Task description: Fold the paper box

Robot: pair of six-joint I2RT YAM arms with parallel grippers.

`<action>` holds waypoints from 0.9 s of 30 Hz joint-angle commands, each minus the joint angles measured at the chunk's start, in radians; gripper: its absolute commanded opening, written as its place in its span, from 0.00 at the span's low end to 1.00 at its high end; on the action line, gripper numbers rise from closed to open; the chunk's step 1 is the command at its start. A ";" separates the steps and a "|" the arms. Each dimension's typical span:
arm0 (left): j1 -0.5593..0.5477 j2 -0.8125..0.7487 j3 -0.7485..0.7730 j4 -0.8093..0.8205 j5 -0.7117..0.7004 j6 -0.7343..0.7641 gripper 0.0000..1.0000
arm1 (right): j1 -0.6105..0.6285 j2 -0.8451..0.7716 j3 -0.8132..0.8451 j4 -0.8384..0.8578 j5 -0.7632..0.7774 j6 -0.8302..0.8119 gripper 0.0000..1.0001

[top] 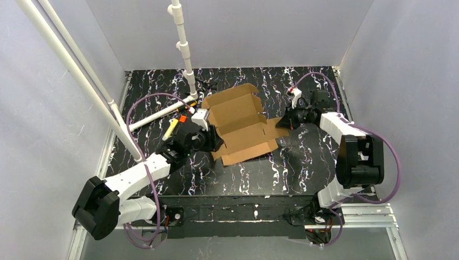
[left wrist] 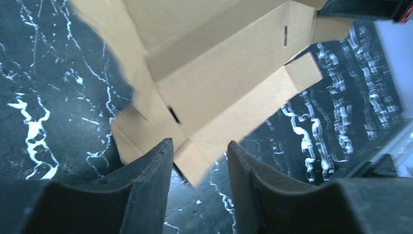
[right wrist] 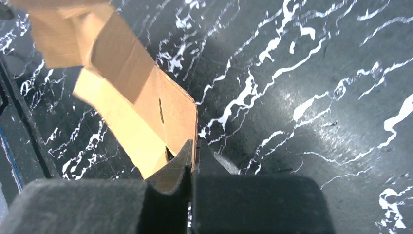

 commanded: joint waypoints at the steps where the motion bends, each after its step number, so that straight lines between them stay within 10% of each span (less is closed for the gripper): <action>1: 0.121 -0.029 0.063 -0.003 0.301 0.042 0.54 | -0.008 -0.076 -0.037 0.146 -0.087 0.015 0.01; 5: 0.208 -0.069 0.040 -0.031 0.410 0.002 0.78 | -0.031 -0.062 -0.038 0.155 -0.115 0.022 0.01; 10: 0.234 -0.160 0.011 -0.131 0.427 -0.079 0.81 | -0.048 -0.035 -0.045 0.159 -0.106 0.053 0.01; 20: 0.076 0.140 0.125 -0.019 0.512 -0.142 0.25 | -0.047 0.084 0.011 0.059 -0.090 0.027 0.01; 27: 0.044 0.391 0.207 -0.019 0.463 -0.130 0.11 | -0.047 0.088 0.012 0.053 -0.059 0.028 0.01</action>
